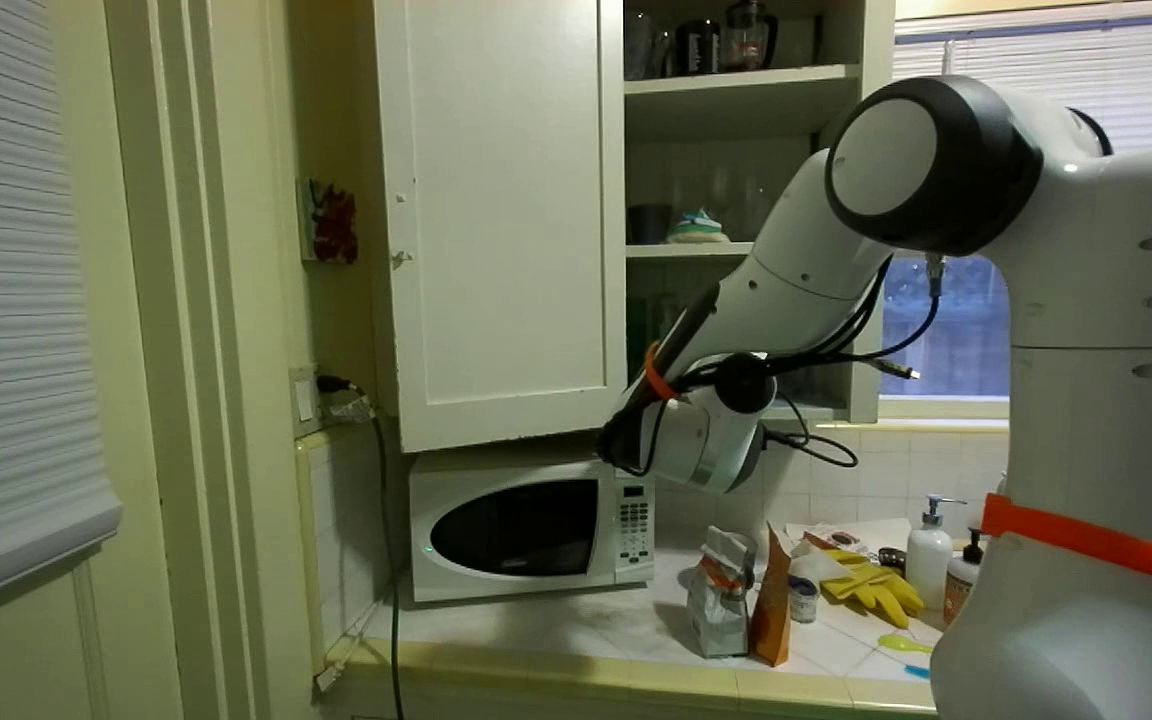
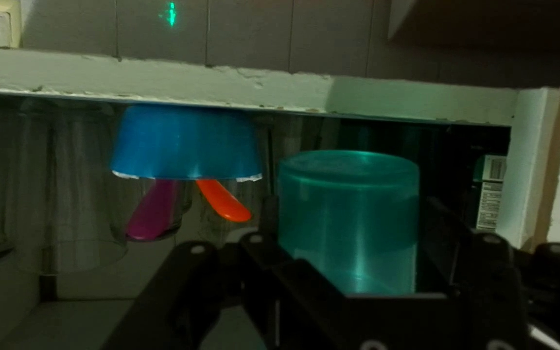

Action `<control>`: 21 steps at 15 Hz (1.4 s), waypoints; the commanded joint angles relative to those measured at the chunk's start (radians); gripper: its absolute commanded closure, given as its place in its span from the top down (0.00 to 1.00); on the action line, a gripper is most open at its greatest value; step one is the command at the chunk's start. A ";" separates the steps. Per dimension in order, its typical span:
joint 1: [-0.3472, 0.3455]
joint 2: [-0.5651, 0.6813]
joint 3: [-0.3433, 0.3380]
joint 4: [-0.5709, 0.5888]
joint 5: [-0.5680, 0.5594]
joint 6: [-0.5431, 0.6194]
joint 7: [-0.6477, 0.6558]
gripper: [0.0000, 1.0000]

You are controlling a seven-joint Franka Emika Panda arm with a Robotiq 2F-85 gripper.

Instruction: Move the cup to the shelf below it

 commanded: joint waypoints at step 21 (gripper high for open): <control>0.089 0.185 -0.226 0.246 -0.251 -0.153 0.132 0.47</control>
